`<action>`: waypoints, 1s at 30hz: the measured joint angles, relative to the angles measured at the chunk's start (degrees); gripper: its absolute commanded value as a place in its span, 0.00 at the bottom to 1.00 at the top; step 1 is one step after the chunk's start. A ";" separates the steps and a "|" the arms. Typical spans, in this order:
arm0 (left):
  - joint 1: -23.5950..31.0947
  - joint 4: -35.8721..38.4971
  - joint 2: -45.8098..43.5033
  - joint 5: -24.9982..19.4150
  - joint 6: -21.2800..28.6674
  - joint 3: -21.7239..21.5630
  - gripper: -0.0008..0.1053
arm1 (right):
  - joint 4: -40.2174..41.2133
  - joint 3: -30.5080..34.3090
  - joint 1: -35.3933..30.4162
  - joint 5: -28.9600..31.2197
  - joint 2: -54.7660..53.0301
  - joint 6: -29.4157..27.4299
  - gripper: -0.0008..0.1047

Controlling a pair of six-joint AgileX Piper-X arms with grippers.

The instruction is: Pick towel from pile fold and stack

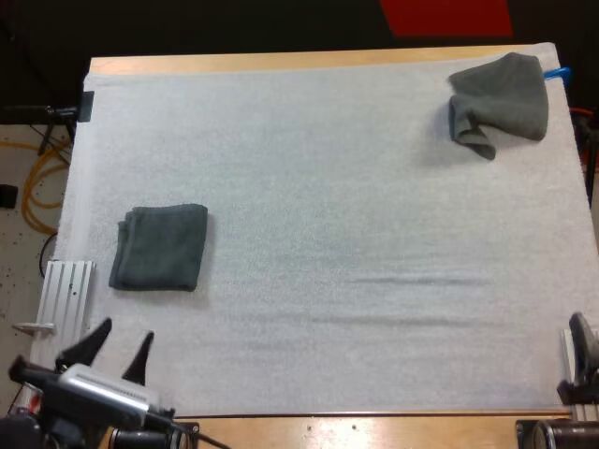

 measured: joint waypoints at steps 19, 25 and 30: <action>0.00 13.43 -12.70 0.46 -1.23 8.26 0.43 | 5.03 6.30 0.00 0.33 -7.73 -1.84 0.59; 0.00 11.07 -12.70 -0.50 -2.17 11.00 0.43 | -2.33 7.63 0.00 0.33 -7.73 -2.57 0.59; 0.00 0.78 -12.70 -1.03 -2.17 16.49 0.43 | -7.90 11.22 0.00 0.33 -7.63 -2.57 0.59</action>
